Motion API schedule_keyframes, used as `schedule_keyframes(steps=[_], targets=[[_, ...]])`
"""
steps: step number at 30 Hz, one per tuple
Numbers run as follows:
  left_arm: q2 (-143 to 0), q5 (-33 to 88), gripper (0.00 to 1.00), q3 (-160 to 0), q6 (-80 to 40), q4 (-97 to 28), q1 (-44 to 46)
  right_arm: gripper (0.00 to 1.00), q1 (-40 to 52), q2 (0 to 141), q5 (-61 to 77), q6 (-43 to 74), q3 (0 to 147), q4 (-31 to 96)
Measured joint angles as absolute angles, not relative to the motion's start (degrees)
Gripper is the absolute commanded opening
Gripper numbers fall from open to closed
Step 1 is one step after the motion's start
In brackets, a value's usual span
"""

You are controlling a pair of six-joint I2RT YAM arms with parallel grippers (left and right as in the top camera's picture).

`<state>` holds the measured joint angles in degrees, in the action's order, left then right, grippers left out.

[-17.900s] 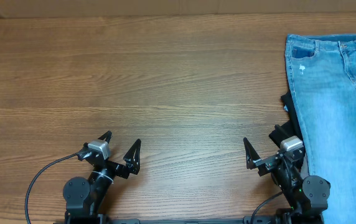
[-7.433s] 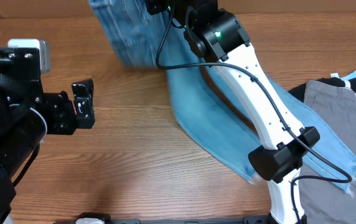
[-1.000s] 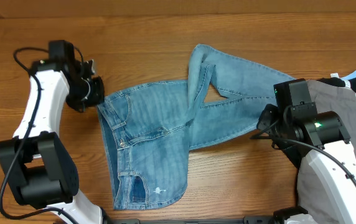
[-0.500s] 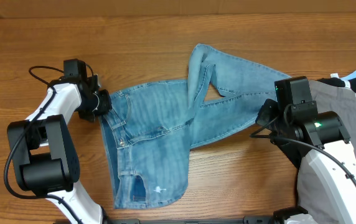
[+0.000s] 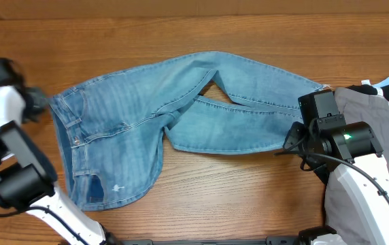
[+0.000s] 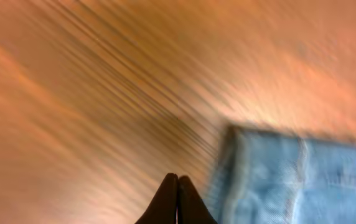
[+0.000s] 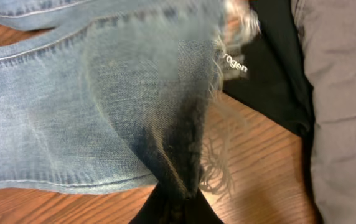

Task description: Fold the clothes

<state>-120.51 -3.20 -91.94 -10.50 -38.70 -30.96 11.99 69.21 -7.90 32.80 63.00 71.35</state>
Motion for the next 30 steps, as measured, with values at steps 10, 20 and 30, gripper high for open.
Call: schedule_keyframes(steps=[10,20,30], targets=[[-120.5,2.0,0.21,-113.5,-8.2,-56.8,-29.8,0.07,12.0,69.8,-10.4,32.8,63.0,73.6],[-120.4,8.9,0.1,-100.6,-9.0,-70.9,-22.3,0.07,12.0,70.0,-13.0,32.8,63.0,69.0],[-119.1,7.6,0.04,-81.4,-12.3,-52.9,-20.2,0.08,12.0,70.0,-13.4,32.8,63.0,69.0]])
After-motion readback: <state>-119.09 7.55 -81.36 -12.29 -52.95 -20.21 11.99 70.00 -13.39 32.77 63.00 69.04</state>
